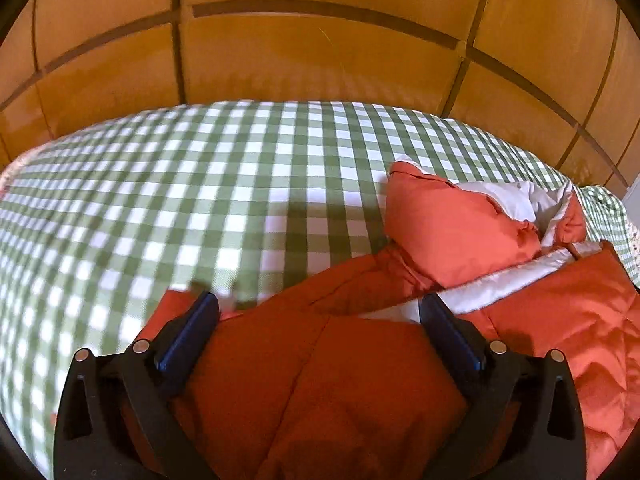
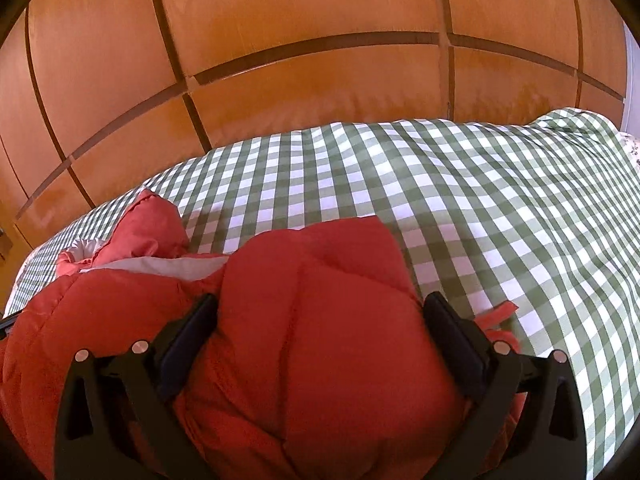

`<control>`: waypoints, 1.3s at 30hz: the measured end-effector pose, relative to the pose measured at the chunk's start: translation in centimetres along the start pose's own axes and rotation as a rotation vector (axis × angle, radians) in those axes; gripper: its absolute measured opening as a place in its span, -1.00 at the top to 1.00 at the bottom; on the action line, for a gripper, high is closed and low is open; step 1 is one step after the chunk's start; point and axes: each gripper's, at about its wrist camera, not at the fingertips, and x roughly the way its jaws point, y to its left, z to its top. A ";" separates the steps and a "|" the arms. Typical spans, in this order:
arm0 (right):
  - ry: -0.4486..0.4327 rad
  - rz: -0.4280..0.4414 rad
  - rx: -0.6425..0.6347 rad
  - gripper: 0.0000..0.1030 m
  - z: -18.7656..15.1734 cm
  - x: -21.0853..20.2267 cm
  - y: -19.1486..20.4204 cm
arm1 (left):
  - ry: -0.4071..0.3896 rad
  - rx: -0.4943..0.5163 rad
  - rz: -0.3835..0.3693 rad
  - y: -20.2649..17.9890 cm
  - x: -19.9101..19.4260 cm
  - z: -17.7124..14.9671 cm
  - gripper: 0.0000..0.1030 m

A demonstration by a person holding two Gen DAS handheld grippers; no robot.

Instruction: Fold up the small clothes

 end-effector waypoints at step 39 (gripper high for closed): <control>-0.098 -0.098 -0.261 -0.97 -11.7 -9.6 8.6 | -0.111 -0.653 -0.391 6.7 -15.4 -20.6 -0.93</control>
